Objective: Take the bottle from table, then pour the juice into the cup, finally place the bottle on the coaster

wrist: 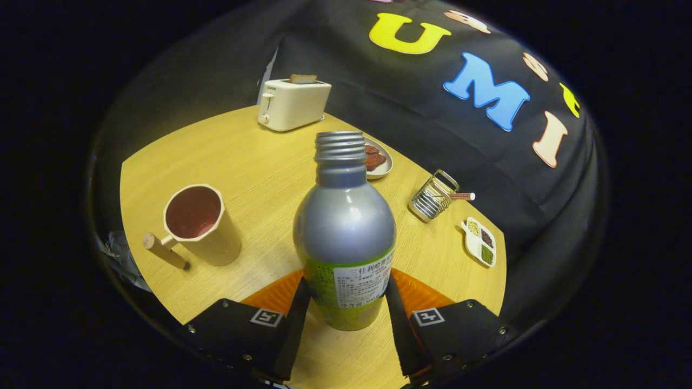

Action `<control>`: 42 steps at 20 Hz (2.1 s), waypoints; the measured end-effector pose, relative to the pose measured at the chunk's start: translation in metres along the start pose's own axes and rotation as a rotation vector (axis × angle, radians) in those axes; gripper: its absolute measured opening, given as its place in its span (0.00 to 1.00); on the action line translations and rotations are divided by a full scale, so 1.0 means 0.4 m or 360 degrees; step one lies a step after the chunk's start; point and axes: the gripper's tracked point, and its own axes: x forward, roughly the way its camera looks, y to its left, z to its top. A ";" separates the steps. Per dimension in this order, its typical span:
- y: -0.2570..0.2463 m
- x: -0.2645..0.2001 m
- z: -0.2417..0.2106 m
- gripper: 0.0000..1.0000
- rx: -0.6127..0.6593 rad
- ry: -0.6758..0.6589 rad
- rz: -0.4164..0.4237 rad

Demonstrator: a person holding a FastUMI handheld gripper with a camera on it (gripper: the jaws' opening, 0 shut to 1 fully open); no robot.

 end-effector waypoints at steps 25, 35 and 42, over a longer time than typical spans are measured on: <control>-0.027 0.191 0.163 0.74 0.0464 -0.0421 0.0019; -0.026 0.266 0.174 0.76 0.0431 -0.0513 -0.0031; -0.037 0.286 0.167 0.78 0.0511 -0.0522 -0.0011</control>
